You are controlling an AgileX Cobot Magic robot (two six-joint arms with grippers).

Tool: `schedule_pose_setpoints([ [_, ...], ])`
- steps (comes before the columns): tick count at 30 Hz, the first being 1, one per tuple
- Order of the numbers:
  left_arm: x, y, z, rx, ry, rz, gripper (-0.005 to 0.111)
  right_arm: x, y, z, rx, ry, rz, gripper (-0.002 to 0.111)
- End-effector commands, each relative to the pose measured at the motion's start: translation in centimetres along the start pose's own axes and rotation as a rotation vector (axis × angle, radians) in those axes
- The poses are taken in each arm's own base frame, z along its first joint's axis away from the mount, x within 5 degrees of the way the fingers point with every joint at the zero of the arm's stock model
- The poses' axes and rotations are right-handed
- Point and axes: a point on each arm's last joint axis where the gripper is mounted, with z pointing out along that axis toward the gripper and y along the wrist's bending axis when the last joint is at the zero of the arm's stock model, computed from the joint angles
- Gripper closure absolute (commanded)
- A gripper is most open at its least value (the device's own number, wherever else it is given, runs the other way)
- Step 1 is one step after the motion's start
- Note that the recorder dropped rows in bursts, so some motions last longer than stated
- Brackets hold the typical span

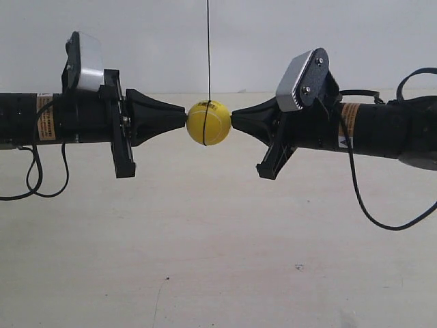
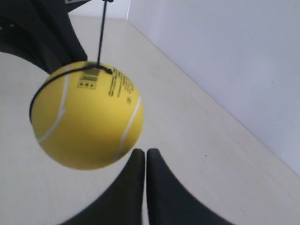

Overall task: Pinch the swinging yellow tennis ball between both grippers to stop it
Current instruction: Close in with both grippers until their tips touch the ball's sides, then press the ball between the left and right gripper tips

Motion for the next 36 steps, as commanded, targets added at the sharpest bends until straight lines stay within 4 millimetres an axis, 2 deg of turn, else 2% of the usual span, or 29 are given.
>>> schedule_pose_setpoints([
  [1, -0.2, -0.1, 0.2, 0.014, -0.013, -0.001, 0.102, -0.1, -0.7, -0.6, 0.017, -0.004, 0.003, 0.108],
  [30, -0.2, -0.1, 0.2, 0.019, -0.020, -0.001, 0.102, -0.6, -0.5, -0.6, -0.015, -0.062, 0.038, 0.108],
  [36, -0.6, -1.1, 1.2, 0.058, -0.025, 0.016, 0.102, -0.7, -0.4, -0.6, -0.017, -0.068, 0.045, 0.108],
])
